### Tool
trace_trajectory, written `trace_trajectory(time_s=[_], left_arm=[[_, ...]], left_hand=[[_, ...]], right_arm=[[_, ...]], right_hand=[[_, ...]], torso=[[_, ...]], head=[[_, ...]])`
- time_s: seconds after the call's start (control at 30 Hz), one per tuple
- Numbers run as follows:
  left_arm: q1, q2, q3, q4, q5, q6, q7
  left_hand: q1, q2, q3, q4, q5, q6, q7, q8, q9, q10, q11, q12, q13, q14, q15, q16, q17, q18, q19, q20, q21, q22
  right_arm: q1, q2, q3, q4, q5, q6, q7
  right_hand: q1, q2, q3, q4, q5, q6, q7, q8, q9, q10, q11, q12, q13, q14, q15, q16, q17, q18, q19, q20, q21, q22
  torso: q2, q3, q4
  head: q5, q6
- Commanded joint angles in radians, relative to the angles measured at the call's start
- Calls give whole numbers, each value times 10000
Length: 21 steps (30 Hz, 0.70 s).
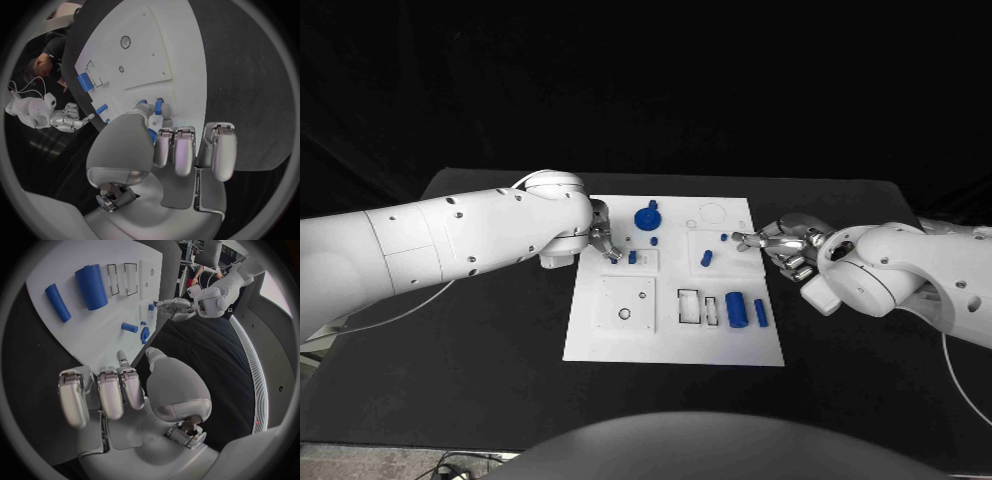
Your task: Assemble the parts on the task board
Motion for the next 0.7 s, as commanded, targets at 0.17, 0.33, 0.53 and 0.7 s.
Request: trace_trajectory(time_s=[0.17, 0.33, 0.53, 0.7], left_arm=[[-1, 38, 3, -15, 6, 64, -1398], [-1, 36, 3, -40, 30, 63, -1410], [-2, 35, 3, -86, 38, 79, -1433], [-2, 23, 3, -100, 48, 111, -1437]], left_hand=[[-46, 110, 47, 22, -45, -39, 13, -69, -18, 1023, 16, 25, 2634, 1040, -61, 25, 2630, -75, 1071, -73, 24, 2634], [-58, 112, 46, 24, -50, -42, 17, -72, -21, 1023, 19, 25, 2634, 1040, -60, 25, 2630, -75, 1071, -74, 24, 2634], [-60, 112, 46, 23, -51, -43, 17, -72, -22, 1023, 20, 25, 2634, 1040, -60, 25, 2630, -75, 1071, -74, 24, 2634], [-63, 113, 47, 22, -53, -44, 18, -73, -23, 1023, 21, 25, 2634, 1040, -59, 25, 2630, -75, 1071, -74, 24, 2634]], right_arm=[[-7, 6, -2, 22, -84, 53, 13], [-7, 13, -2, 32, -84, 55, 8], [-7, -8, -2, 30, -84, 49, 6], [-7, -6, -2, 32, -84, 47, 8]], right_hand=[[93, 2, -75, 11, 57, -62, -4, 62, -2, 1038, 94, 39, 2632, 1042, 73, 41, 2628, -68, 1029, 56, 45, 2628], [93, 2, -75, 11, 57, -62, -4, 62, -2, 1038, 94, 39, 2632, 1042, 73, 41, 2628, -68, 1029, 56, 45, 2628], [93, 2, -75, 11, 57, -62, -4, 62, -2, 1038, 94, 39, 2632, 1042, 73, 41, 2628, -68, 1029, 56, 45, 2628], [93, 2, -75, 11, 57, -62, -4, 62, -2, 1038, 94, 39, 2632, 1042, 73, 41, 2628, -68, 1029, 56, 45, 2628]], torso=[[-10, -3, 3], [-5, -1, -15], [1, 0, 16], [-3, 12, 20]], head=[[-33, 1], [-52, 1], [-71, 1], [-46, 1]])
